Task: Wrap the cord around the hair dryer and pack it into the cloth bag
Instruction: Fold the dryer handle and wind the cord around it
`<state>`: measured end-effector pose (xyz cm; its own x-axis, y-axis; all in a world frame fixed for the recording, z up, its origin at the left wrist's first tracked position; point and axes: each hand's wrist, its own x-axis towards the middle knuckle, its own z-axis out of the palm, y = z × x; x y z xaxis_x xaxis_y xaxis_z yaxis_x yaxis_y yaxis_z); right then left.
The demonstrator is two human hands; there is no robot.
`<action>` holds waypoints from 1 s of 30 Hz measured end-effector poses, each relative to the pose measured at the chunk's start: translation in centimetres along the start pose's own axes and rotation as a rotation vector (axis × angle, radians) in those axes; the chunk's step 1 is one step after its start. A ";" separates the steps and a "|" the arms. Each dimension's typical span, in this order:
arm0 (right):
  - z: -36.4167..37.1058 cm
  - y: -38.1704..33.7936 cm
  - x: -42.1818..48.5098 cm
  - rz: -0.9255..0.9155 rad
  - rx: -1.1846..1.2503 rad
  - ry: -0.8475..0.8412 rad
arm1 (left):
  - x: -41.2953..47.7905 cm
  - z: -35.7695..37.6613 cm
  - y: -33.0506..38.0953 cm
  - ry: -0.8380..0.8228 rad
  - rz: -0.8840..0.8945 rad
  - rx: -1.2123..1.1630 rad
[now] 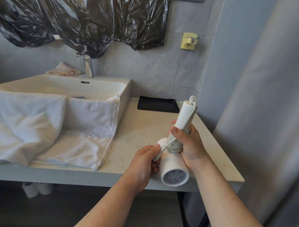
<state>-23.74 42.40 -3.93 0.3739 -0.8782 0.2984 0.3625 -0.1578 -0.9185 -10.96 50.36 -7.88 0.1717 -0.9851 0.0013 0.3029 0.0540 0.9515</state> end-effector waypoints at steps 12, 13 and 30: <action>-1.7 -0.8 0.0 0.119 0.239 -0.289 | -0.3 0.4 -0.1 0.017 -0.007 -0.011; -1.9 -0.9 0.1 0.129 0.252 -0.300 | -0.2 0.5 -0.1 0.012 -0.007 -0.001; -2.2 -0.7 -0.2 0.083 0.344 -0.270 | 0.0 0.9 -0.7 0.023 -0.004 -0.029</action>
<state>-25.91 41.69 -3.93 0.6064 -0.7250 0.3266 0.5681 0.1077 -0.8159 -12.02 50.14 -8.21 0.1921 -0.9813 -0.0104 0.3302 0.0546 0.9423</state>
